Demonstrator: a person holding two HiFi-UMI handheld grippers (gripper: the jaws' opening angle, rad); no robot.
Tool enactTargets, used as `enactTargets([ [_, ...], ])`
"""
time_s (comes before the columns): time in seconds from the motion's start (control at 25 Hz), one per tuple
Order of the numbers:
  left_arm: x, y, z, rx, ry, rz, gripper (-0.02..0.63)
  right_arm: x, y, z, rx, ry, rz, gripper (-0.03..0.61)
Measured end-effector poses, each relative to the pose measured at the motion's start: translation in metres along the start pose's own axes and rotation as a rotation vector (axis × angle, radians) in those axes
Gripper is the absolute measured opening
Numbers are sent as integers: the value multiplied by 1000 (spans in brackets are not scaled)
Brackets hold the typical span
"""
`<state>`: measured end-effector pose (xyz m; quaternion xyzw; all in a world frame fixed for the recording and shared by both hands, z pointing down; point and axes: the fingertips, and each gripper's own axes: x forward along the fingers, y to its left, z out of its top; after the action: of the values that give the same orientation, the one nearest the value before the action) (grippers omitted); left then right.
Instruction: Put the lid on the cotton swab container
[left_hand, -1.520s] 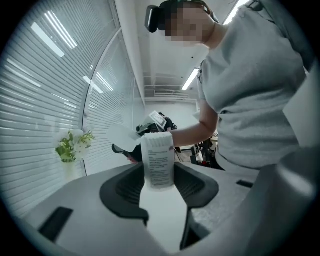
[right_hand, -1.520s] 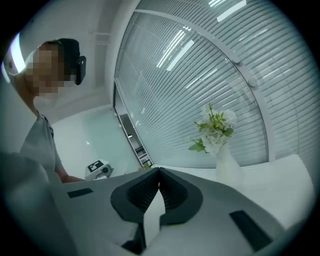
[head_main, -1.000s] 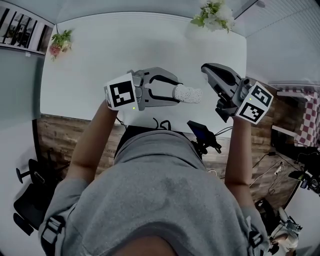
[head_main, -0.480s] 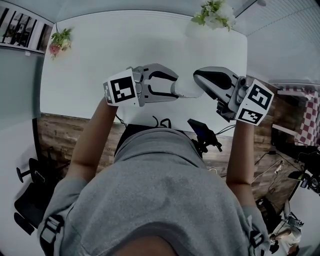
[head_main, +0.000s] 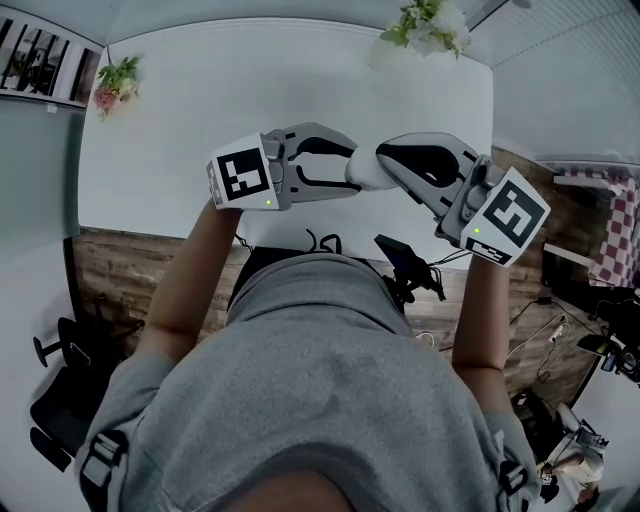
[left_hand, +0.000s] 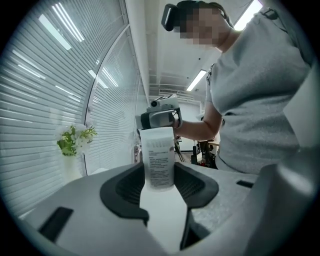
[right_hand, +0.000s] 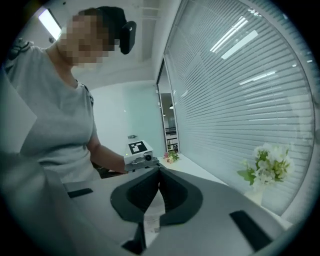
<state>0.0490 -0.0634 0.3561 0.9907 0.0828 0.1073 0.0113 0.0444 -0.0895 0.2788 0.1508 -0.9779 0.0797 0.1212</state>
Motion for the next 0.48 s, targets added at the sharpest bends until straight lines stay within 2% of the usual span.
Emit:
enactTargets([
  [0.32, 3, -5, 1, -32, -27, -10, 181, 9, 16, -5, -251, 97, -59, 23],
  [0.48, 5, -5, -2, -32, -27, 1, 181, 11, 14, -10, -271, 116, -96, 25],
])
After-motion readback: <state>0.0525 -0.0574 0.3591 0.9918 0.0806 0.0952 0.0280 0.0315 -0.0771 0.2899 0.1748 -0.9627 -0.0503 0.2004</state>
